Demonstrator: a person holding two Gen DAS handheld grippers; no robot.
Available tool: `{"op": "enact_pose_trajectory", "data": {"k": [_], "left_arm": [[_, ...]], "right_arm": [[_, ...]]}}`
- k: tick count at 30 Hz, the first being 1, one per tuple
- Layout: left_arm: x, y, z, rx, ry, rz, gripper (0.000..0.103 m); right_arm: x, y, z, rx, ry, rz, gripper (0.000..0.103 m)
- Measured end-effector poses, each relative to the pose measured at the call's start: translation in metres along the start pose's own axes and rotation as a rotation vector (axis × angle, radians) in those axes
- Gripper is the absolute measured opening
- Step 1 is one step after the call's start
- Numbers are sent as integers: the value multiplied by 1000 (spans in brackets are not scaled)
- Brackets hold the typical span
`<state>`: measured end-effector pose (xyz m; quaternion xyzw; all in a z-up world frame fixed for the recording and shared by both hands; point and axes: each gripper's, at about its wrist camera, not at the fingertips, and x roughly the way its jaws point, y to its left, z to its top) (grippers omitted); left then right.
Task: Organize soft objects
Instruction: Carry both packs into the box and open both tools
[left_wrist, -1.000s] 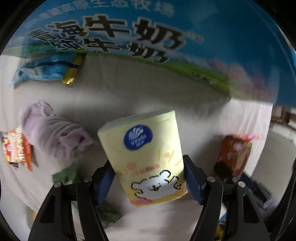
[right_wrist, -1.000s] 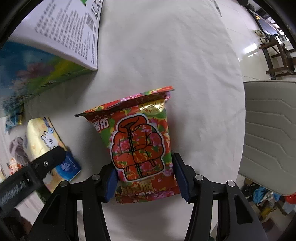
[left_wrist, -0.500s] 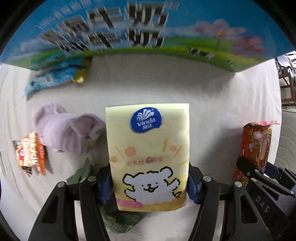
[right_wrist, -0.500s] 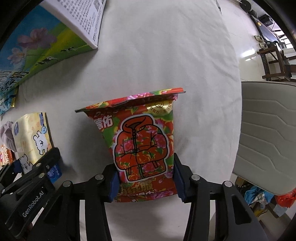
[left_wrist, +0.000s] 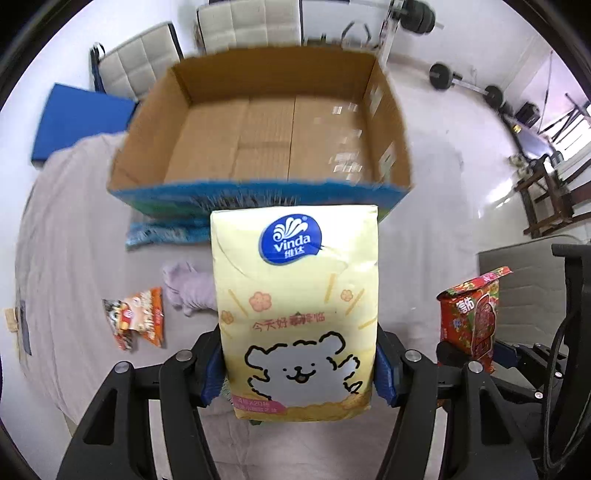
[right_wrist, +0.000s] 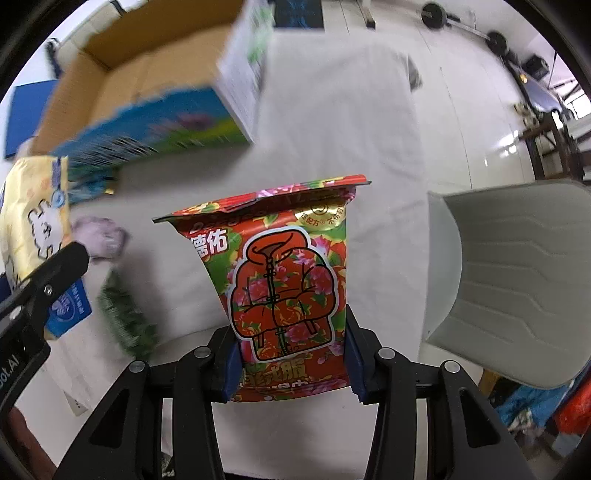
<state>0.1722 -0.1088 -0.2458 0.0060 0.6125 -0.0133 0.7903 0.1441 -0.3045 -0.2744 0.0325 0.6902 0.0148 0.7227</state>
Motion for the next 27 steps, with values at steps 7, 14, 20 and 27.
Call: {"op": "enact_pose_trajectory", "data": {"k": [7, 14, 20, 27], "left_arm": [[-55, -9, 20, 12, -91, -39, 61], [-79, 14, 78, 54, -141, -76, 61], [-59, 41, 142, 55, -123, -93, 61], [9, 69, 203, 4, 16, -166, 61]], "right_arm": [[-80, 13, 6, -30, -121, 63, 48], [-129, 35, 42, -24, -212, 107, 48], [-118, 63, 105, 2, -227, 99, 48], [-63, 99, 184, 23, -175, 85, 48]]}}
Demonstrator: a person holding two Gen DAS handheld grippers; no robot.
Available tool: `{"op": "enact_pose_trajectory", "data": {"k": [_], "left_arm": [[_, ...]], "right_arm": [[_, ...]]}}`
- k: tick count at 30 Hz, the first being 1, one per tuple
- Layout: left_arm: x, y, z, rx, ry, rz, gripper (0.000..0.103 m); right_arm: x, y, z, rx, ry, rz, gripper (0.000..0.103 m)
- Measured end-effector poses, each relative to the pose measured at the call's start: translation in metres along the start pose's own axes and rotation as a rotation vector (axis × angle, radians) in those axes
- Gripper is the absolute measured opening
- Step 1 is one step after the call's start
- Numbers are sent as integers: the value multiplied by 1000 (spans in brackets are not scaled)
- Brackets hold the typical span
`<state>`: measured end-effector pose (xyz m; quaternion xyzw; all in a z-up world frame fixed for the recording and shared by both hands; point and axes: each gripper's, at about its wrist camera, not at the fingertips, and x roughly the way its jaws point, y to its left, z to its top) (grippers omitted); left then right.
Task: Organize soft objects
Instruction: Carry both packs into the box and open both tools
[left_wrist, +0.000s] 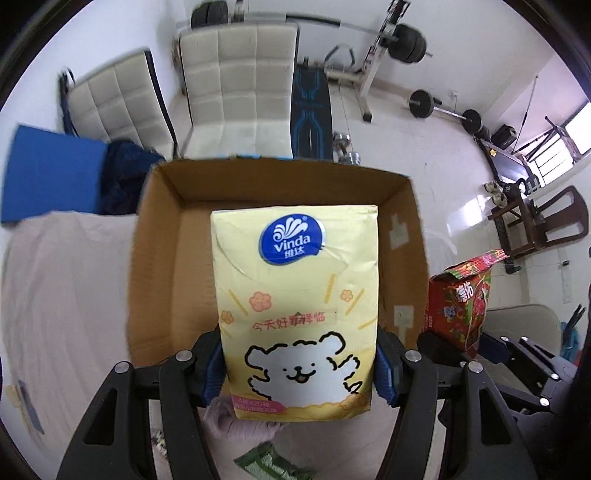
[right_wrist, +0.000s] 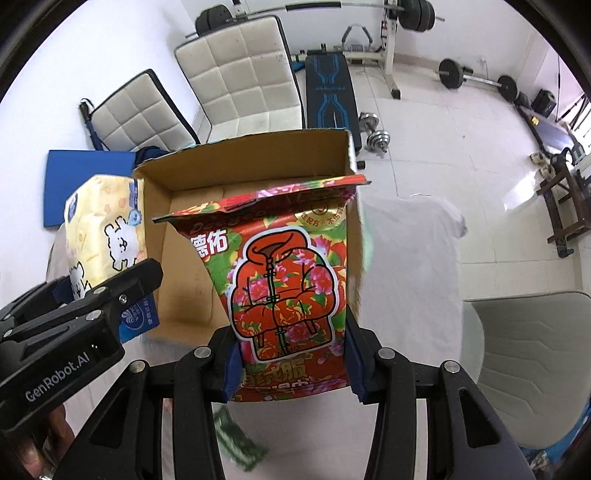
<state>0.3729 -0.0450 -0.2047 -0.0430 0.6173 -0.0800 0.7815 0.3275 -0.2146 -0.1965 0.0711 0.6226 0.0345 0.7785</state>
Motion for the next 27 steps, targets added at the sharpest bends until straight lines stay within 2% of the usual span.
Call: {"op": "enact_pose_trajectory", "data": {"k": [3, 5, 10, 15, 19, 23, 24, 26, 27], "left_arm": [[29, 16, 20, -32, 63, -31, 61], [51, 21, 34, -46, 106, -48, 61], [95, 26, 60, -40, 205, -75, 61], [130, 26, 74, -11, 270, -107, 61], [141, 21, 80, 14, 300, -118, 62], [140, 16, 83, 21, 295, -91, 63], [140, 17, 85, 20, 295, -81, 63], [137, 13, 87, 43, 291, -52, 63], [135, 12, 87, 52, 283, -43, 64]], "right_arm": [[40, 6, 36, 2, 31, -11, 48], [62, 6, 48, 8, 53, -12, 48], [108, 5, 71, 9, 99, -21, 48], [142, 6, 85, 7, 140, -22, 48], [161, 11, 91, -16, 166, -33, 48], [176, 10, 97, -17, 172, -40, 50], [176, 10, 97, -16, 172, -40, 52], [176, 8, 97, -12, 170, -36, 63], [173, 7, 95, -11, 166, -35, 63]]}}
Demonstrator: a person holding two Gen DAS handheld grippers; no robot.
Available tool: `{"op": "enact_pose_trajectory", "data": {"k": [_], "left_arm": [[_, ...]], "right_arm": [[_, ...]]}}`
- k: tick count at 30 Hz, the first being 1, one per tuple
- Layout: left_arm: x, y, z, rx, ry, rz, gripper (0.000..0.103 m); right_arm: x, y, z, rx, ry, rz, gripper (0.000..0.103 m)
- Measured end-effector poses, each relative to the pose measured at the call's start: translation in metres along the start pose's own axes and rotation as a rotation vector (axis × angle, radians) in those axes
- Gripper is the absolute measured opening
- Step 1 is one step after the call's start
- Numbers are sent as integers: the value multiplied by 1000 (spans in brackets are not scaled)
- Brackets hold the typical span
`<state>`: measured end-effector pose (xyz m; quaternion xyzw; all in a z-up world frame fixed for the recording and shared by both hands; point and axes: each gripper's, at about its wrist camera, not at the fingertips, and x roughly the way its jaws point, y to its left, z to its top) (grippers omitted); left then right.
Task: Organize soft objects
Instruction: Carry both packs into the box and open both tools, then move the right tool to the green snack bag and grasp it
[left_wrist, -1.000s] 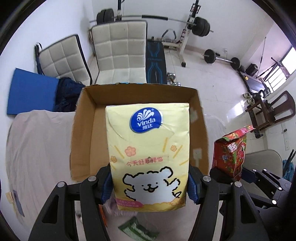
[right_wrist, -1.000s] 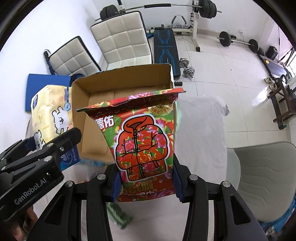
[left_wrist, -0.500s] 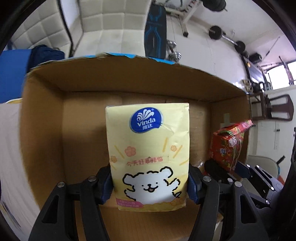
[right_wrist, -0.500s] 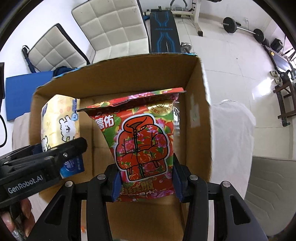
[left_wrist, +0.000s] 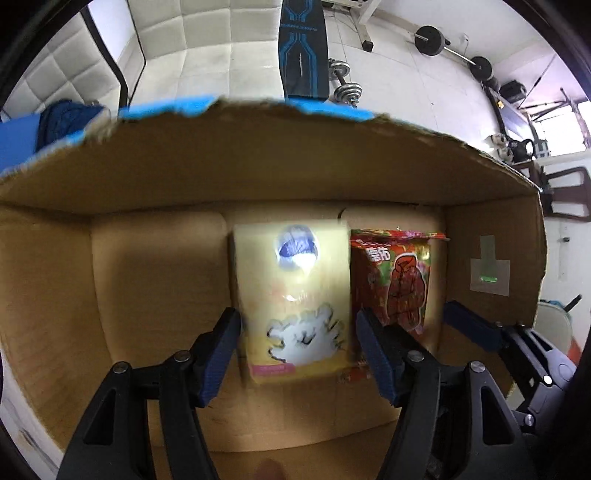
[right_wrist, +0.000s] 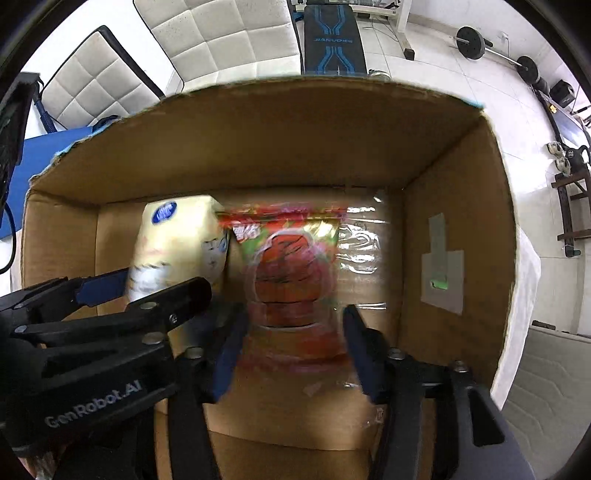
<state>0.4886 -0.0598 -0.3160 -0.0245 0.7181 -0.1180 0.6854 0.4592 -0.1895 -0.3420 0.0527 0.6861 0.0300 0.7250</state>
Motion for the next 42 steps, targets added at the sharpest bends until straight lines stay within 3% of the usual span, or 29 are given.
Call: {"op": "enact_pose_trajectory", "data": {"k": [6, 7, 8, 10, 13, 22, 30, 34, 42], "left_arm": [[-20, -1, -11, 34, -58, 63, 93], [-21, -1, -16, 37, -74, 76, 98], [-26, -1, -20, 38, -87, 90, 100], [-36, 2, -30, 40, -123, 118, 100], [-50, 9, -48, 44, -182, 144, 103], [-88, 8, -107, 14, -300, 158, 103], [-134, -6, -161, 4, -418, 197, 103], [-152, -12, -188, -16, -454, 195, 103], [-173, -17, -225, -46, -485, 201, 103]], "right_arm": [[-14, -1, -10, -4, -10, -15, 65], [-19, -1, -12, -8, -11, -20, 70], [-23, 1, -18, -14, -15, -23, 82], [-31, 2, -26, -19, -27, -34, 95], [-42, 6, -38, -30, -38, -37, 103], [-79, 12, -81, -14, -86, -38, 103], [-135, 20, -130, 0, -214, -72, 103], [-159, 20, -154, -2, -265, -70, 103], [-193, 25, -199, -15, -285, -15, 103]]}}
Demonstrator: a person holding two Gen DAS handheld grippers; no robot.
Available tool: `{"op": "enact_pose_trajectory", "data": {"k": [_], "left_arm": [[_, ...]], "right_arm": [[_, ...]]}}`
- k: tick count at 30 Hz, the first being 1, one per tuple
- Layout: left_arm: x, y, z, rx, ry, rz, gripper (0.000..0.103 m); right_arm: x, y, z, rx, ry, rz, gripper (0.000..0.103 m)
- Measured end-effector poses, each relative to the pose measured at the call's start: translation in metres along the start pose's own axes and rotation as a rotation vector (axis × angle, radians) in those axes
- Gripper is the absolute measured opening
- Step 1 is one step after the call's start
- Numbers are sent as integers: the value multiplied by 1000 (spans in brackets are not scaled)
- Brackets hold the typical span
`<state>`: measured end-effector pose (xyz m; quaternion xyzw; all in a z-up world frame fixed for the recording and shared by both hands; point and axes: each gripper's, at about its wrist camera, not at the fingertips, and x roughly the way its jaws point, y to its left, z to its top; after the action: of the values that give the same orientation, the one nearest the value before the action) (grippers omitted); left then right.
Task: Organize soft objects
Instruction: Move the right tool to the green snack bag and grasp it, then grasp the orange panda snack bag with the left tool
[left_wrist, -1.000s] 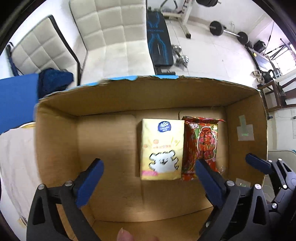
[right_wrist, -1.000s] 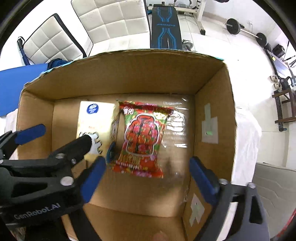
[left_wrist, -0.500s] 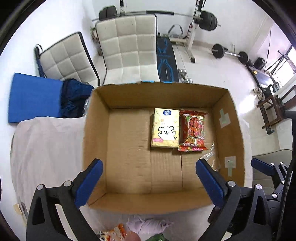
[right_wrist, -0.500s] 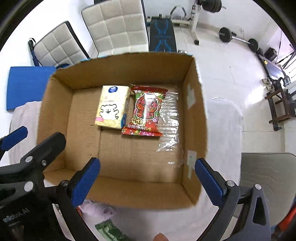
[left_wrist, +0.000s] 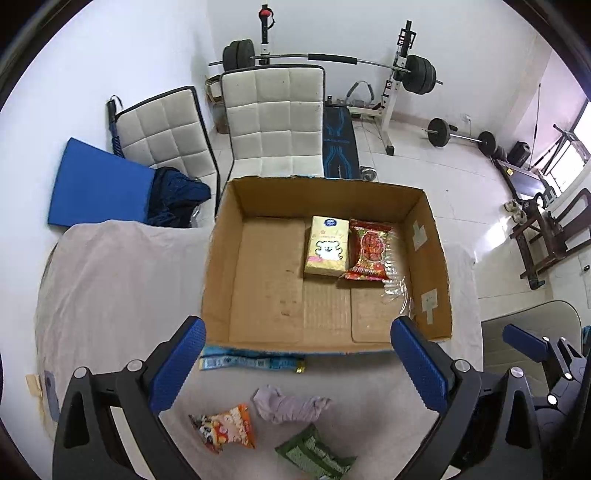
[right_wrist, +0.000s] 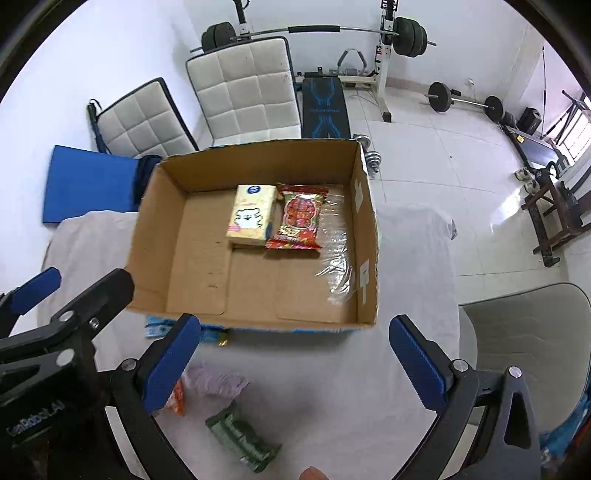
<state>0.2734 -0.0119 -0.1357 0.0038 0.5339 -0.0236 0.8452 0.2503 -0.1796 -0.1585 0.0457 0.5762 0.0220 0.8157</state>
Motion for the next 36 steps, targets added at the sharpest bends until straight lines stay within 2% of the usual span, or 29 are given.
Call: {"op": "enact_pose_trajectory", "data": {"k": [4, 7, 12, 16, 18, 19, 21, 22, 23, 25, 31, 34, 36], "left_arm": [[-10, 17, -26, -20, 7, 40, 103], [-5, 41, -64, -66, 54, 64, 103], [35, 79, -143, -146, 230, 128, 103], [74, 108, -199, -234, 365, 154, 103], [87, 118, -215, -262, 400, 163, 103], [92, 120, -221, -273, 414, 162, 103], [99, 124, -227, -290, 438, 154, 103], [104, 125, -230, -295, 449, 148, 103], [107, 126, -231, -294, 454, 147, 103], [113, 127, -226, -283, 455, 143, 103], [133, 131, -199, -290, 450, 85, 103], [155, 133, -189, -290, 486, 61, 103], [175, 131, -187, -277, 540, 38, 103]], "right_arm": [[5, 12, -38, -54, 74, 33, 103], [30, 27, -76, -116, 164, 40, 103], [110, 64, -152, -229, 377, 33, 103], [155, 85, -188, -288, 464, 5, 102], [174, 91, -203, -302, 505, -2, 100], [182, 93, -209, -313, 519, -19, 95], [189, 97, -215, -334, 517, -50, 81], [192, 97, -216, -334, 523, -56, 59], [195, 94, -216, -325, 534, -62, 51], [194, 85, -211, -279, 539, -53, 46], [184, 34, -178, -71, 528, -21, 44], [186, 11, -167, -1, 535, -13, 45], [190, 0, -165, 36, 549, 8, 45]]}}
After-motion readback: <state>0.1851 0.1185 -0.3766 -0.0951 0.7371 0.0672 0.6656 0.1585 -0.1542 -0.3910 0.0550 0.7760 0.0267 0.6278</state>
